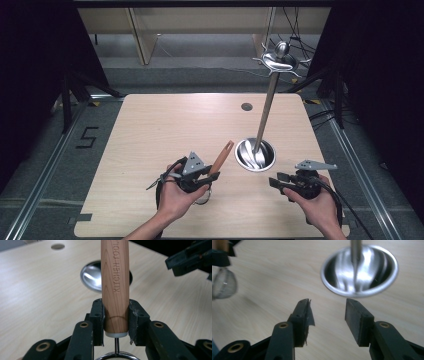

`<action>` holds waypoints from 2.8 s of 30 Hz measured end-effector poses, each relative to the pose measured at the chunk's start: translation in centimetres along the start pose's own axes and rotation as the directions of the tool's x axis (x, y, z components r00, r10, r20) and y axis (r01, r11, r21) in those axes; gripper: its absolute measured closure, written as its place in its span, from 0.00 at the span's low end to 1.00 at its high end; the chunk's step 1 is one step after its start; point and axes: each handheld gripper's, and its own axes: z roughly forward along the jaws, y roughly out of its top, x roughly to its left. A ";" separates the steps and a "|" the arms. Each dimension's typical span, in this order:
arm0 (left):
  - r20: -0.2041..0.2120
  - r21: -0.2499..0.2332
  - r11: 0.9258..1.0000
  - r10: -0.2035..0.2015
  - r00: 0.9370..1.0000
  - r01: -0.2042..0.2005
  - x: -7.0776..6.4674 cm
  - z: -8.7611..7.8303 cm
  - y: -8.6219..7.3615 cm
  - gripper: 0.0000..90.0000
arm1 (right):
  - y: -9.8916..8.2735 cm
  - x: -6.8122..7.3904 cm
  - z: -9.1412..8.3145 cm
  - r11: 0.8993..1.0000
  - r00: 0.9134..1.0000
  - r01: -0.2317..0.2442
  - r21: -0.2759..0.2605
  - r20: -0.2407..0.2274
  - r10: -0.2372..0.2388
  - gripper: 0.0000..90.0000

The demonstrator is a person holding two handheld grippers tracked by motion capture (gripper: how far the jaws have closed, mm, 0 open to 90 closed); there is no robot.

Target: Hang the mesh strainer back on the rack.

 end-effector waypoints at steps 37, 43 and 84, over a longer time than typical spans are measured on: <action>-0.050 -0.183 0.976 0.111 0.993 -0.118 -4.2 1.0 3.0 0.76 | 6.0 8.6 1.3 0.937 0.983 -0.020 -0.350 -0.180 -0.047 0.71; -0.052 -0.180 0.976 0.117 0.992 -0.124 -4.5 1.2 3.1 0.75 | 6.2 8.8 1.4 0.934 0.981 0.007 -0.357 -0.180 -0.076 0.77; -0.153 0.009 1.000 0.002 0.988 -0.001 5.2 -7.9 -5.4 0.52 | 8.4 3.0 -5.0 0.905 0.895 0.311 -0.291 -0.230 -0.381 0.81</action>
